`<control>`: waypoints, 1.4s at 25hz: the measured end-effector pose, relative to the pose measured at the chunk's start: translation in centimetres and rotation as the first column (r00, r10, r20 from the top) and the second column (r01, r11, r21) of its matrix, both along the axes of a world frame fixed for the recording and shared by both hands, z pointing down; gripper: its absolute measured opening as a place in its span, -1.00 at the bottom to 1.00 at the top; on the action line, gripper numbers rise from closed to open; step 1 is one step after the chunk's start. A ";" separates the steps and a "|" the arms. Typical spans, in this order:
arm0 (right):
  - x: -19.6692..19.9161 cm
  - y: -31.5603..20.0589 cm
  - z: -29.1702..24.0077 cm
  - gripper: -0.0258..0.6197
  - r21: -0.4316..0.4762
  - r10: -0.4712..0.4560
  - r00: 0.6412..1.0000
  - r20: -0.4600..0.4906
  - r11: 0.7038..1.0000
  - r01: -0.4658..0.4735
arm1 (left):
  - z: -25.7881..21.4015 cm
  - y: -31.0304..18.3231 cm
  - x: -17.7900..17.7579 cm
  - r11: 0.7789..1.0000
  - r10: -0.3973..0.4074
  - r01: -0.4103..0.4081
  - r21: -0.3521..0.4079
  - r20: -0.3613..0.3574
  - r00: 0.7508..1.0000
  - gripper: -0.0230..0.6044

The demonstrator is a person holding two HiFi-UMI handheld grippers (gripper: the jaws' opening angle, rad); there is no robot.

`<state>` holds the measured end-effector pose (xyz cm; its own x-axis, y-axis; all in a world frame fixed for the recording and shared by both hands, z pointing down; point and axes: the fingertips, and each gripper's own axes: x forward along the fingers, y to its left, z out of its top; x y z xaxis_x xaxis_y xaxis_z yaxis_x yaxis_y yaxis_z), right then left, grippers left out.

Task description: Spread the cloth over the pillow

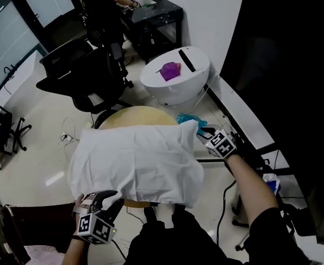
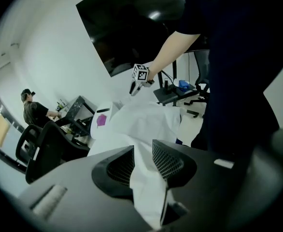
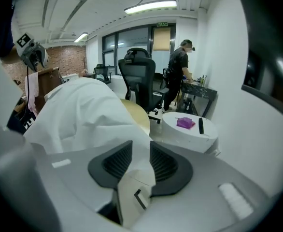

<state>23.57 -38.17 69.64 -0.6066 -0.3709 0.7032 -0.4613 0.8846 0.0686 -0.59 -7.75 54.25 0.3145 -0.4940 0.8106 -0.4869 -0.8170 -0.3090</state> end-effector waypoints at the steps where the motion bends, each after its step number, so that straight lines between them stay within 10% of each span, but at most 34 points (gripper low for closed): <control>1: -0.4 -0.4 0.4 -0.53 -0.005 -0.013 1.000 -0.008 1.000 0.013 | -0.2 -1.4 0.5 1.000 -0.001 0.001 0.017 -0.012 1.000 -0.59; 14: -3.5 -1.8 7.0 -0.57 -0.145 -0.233 0.966 -0.109 0.965 0.217 | 7.7 -12.0 4.8 0.982 -0.058 0.053 -0.179 -0.026 0.998 -0.59; 19: -4.3 -0.7 7.9 -0.91 -0.169 -0.293 0.950 -0.108 0.947 0.273 | 10.1 -11.0 5.6 0.971 -0.048 0.044 -0.234 -0.013 0.999 -0.59; 23: -4.2 -1.1 7.6 -0.89 -0.132 -0.282 0.954 -0.106 0.955 0.267 | 10.6 -10.8 5.7 0.969 -0.057 0.051 -0.242 -0.018 0.998 -0.59; 27: -3.3 -2.3 7.8 -0.42 -0.123 -0.265 0.957 -0.117 0.960 0.250 | 10.9 -10.6 5.7 0.968 -0.054 0.049 -0.247 -0.013 0.998 -0.59; 35: -4.1 -1.6 8.8 -0.54 -0.225 -0.387 0.914 -0.119 0.908 0.354 | 11.4 -10.7 6.0 0.967 -0.057 0.053 -0.249 -0.006 0.998 -0.58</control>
